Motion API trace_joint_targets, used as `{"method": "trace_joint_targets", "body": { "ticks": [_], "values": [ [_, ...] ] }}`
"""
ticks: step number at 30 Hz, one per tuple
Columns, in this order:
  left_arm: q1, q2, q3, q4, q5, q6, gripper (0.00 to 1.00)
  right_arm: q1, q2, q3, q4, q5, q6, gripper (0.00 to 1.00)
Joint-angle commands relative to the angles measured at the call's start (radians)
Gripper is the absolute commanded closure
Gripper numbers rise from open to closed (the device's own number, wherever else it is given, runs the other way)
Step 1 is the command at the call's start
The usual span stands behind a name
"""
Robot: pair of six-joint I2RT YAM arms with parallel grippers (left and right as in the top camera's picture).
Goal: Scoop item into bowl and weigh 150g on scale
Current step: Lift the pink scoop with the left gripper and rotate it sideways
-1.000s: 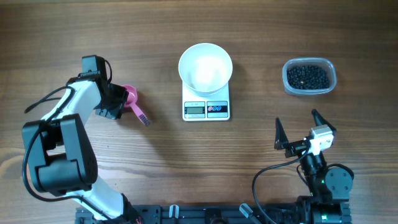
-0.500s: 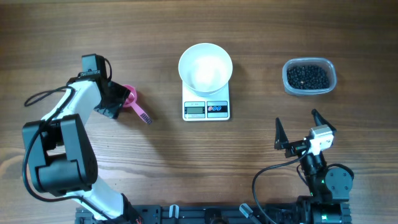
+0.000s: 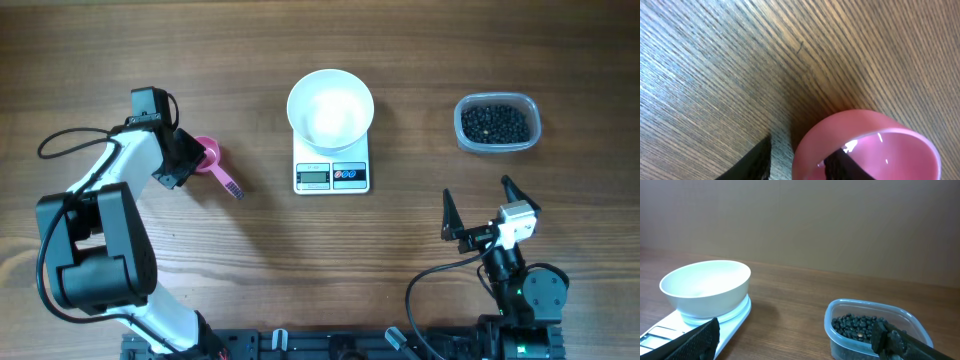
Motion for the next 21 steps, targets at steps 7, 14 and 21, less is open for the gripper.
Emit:
{"method": "trace_joint_targets", "body": {
  "ticks": [7, 14, 21],
  "values": [
    [0.003, 0.037, -0.028, 0.004, -0.017, 0.021, 0.96, 0.004, -0.009, -0.002, 0.005, 0.010, -0.004, 0.00],
    [0.005, -0.043, -0.017, -0.031, -0.016, 0.016, 0.96, 0.004, -0.009, -0.002, 0.005, 0.010, -0.005, 0.00],
    [0.005, -0.331, 0.005, -0.220, -0.012, -0.068, 0.96, 0.004, -0.009, -0.002, 0.005, 0.010, -0.005, 0.00]
  ]
}}
